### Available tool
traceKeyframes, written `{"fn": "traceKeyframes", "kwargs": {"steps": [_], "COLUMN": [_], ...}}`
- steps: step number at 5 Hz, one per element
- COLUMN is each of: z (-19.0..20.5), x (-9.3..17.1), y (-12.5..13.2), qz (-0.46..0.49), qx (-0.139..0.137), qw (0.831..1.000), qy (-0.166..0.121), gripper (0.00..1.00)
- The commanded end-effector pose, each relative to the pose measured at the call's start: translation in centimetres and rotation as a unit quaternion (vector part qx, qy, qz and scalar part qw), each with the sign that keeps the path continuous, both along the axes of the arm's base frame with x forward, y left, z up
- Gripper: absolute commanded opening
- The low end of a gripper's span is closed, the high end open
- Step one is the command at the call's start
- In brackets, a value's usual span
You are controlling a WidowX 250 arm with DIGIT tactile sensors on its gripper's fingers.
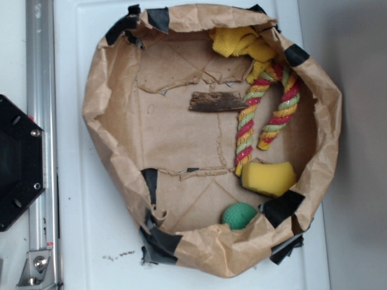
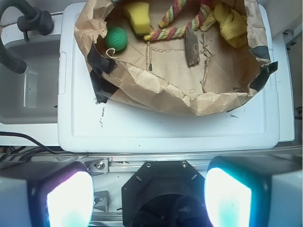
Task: Grab the wood chip.
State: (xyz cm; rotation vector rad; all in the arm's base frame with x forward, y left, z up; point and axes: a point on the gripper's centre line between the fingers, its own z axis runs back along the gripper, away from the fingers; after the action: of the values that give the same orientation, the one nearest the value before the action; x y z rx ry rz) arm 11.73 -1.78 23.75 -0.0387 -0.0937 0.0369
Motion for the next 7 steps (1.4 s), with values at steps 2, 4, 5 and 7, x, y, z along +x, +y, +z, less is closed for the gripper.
{"fn": "traceKeyframes", "kwargs": {"steps": [2,4,5,7], "z": [-1.0,-5.3,-10.4,-16.7], "x": [5.0,13.2,15.1,14.6], "y": [1.8,4.8,5.8,8.3], "qz": [-0.021,-0.034,-0.044,-0.067], "qx": [0.005,0.029,0.041,0.049], "qw": [1.0,0.997,0.997,0.997], "qy": [-0.008,-0.065,-0.045,0.001], "gripper": [1.0,1.0,1.0,1.0]}}
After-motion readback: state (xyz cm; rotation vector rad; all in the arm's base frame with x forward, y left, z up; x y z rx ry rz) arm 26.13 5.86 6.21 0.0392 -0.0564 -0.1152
